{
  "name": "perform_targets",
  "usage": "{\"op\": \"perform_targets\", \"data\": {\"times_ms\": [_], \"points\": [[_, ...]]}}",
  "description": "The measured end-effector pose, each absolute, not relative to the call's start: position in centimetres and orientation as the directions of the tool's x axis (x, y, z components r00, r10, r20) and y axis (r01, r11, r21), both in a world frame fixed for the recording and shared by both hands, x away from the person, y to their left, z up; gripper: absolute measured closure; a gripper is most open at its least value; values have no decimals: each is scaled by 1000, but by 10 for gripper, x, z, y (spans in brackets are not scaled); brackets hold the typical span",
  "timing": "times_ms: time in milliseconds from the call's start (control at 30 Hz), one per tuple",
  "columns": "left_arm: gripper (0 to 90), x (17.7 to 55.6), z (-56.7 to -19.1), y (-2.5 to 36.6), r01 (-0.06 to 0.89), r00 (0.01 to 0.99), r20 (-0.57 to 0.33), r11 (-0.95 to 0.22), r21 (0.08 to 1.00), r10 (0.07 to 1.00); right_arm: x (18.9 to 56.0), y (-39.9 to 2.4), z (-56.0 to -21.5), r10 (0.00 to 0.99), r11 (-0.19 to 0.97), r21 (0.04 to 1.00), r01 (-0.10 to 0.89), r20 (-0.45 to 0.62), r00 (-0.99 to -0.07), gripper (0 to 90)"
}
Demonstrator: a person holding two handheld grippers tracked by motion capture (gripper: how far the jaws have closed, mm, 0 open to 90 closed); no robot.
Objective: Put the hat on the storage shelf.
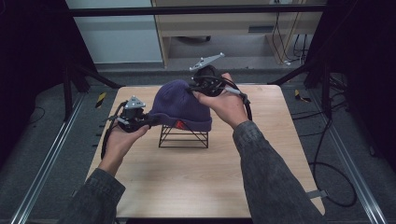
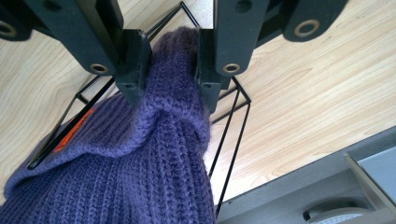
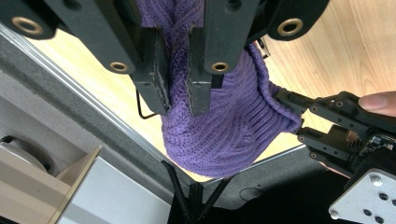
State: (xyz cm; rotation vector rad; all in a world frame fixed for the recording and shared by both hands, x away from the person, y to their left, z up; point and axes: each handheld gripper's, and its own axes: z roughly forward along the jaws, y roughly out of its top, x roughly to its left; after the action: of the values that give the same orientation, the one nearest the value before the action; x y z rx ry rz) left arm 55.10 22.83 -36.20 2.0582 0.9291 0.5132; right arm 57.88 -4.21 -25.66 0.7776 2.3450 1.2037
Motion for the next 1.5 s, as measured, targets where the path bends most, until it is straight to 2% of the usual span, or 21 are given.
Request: {"op": "perform_targets", "data": {"times_ms": [667,1067,1167,1433,1500], "points": [[695,554,-381,229,464,649,19,-416,782,760,581,-35,-271,617,514,797,318,-85,-782,799],[667,554,-404,232,499,652,-9,-421,757,758,577,-30,-293,609,547,763,343,-82,-789,799],[654,555,-412,234,527,645,-60,-386,757,762,578,-27,-298,604,559,752,350,-80,-793,799],[641,554,-421,240,538,640,-74,-376,755,765,578,-21,-301,595,578,739,346,-91,-798,797],[609,551,-421,241,538,631,-68,-372,756,773,577,-20,-302,596,581,735,350,-92,-798,783]]}}
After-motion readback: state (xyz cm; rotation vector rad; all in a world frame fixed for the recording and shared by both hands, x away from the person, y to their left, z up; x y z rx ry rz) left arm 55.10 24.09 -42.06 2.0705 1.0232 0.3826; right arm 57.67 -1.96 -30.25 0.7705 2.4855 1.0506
